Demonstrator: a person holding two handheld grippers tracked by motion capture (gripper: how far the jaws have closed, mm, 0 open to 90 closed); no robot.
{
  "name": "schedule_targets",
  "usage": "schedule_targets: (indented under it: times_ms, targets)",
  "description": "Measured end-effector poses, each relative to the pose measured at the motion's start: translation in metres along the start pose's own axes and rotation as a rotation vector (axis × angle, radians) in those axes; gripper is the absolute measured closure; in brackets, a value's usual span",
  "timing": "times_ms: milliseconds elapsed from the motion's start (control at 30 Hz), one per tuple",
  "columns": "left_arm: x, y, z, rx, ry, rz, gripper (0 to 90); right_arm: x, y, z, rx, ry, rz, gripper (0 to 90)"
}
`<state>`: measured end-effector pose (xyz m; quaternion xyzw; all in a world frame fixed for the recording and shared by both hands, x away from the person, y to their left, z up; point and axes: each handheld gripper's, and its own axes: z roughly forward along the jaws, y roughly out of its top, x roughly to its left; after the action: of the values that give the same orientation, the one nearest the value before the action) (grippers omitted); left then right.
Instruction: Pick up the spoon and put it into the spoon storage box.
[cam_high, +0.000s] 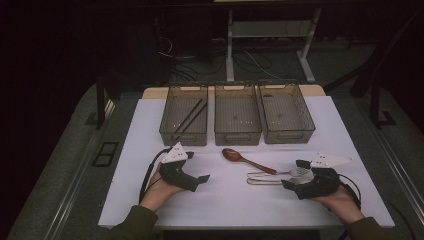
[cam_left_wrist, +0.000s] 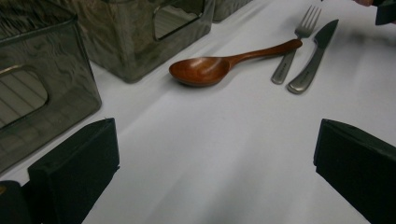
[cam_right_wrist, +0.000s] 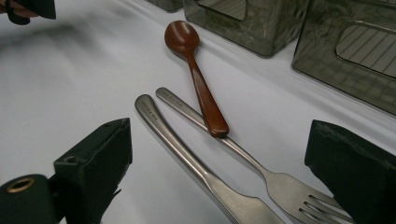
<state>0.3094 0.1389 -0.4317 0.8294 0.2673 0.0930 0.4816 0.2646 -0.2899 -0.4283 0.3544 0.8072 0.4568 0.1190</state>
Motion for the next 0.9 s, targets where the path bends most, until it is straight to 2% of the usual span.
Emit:
schedule_targets:
  times_ms: [367,433,500,733,900]
  targets:
    - [0.006,0.014,0.020,0.005,-0.027,0.021,6.6,0.001,-0.002,0.000,0.001,0.004,0.001,6.9]
    - [0.008,0.017,0.024,0.003,-0.031,0.025,9.1,0.001,-0.002,0.001,0.001,0.004,0.001,6.9]
    - [0.010,0.020,0.028,-0.012,-0.049,0.013,13.5,0.000,-0.002,0.001,0.000,0.003,0.001,6.9]
    - [0.014,0.031,0.044,0.001,-0.062,0.019,18.6,0.000,-0.002,0.000,-0.001,0.003,0.004,6.9]
    - [0.016,0.038,0.058,0.019,-0.062,0.023,27.5,0.000,-0.002,0.000,-0.001,0.003,0.005,6.9]
